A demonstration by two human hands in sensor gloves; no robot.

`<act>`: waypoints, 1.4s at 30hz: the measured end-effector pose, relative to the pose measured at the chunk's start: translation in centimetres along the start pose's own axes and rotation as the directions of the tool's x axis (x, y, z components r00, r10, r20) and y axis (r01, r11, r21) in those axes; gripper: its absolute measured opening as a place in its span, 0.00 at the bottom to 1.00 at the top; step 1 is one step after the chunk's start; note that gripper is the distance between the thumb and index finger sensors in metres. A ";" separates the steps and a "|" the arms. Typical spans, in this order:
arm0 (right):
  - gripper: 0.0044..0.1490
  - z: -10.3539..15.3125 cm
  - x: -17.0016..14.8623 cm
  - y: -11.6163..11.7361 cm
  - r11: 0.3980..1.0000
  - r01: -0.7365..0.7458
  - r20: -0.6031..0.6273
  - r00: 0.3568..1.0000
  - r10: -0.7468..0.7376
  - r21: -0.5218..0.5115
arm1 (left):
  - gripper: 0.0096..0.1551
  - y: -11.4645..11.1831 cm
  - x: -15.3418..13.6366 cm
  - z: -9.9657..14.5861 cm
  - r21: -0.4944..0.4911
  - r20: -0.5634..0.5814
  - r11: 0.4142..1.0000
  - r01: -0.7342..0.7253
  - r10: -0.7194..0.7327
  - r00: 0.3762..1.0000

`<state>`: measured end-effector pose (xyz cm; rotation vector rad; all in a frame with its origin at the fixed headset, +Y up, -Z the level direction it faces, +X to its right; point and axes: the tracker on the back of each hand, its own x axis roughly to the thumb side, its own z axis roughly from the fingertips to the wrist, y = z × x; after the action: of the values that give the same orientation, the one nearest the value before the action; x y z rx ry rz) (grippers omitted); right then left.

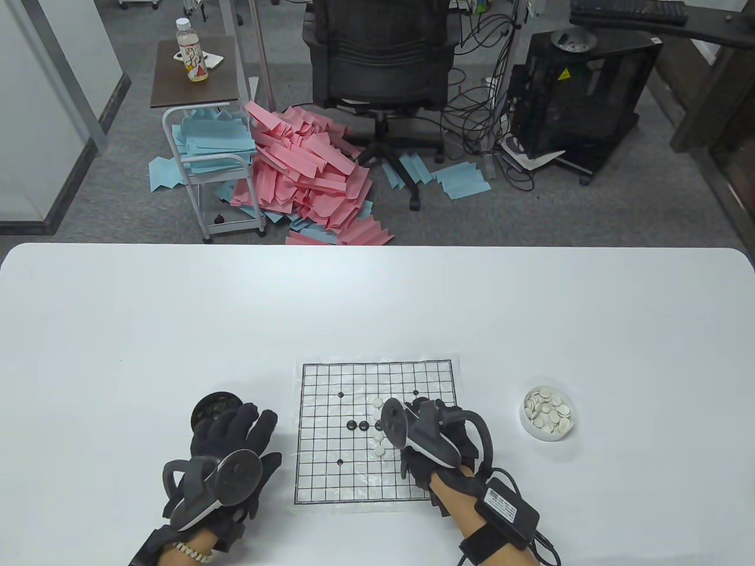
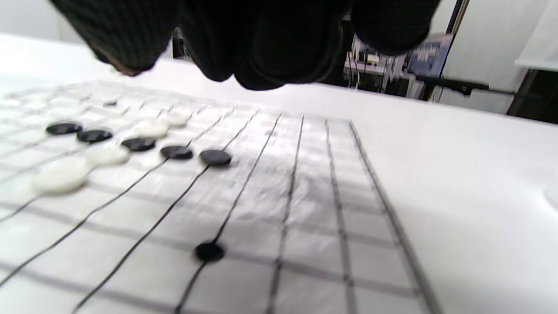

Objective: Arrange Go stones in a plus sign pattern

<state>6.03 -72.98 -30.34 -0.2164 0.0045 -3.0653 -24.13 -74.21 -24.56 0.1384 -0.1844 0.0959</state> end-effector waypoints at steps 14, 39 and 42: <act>0.56 4.6 -6.8 -0.2 0.982 0.088 -0.041 0.995 -0.096 -0.170 | 0.43 -0.1 0.2 0.1 0.007 0.002 1.000 0.000 0.000 1.000; 0.56 4.7 -6.8 1.6 0.979 0.115 -0.014 0.993 -0.119 -0.167 | 0.43 0.1 0.5 0.1 0.010 0.016 1.000 -0.001 0.000 1.000; 0.56 4.7 -6.8 1.5 0.979 0.115 -0.013 0.993 -0.118 -0.168 | 0.43 0.1 0.5 0.1 0.013 0.023 1.000 0.003 -0.003 1.000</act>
<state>13.52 -74.05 -26.62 -0.1971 0.2609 -3.1852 -23.61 -74.10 -24.38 0.1532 -0.2060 0.0925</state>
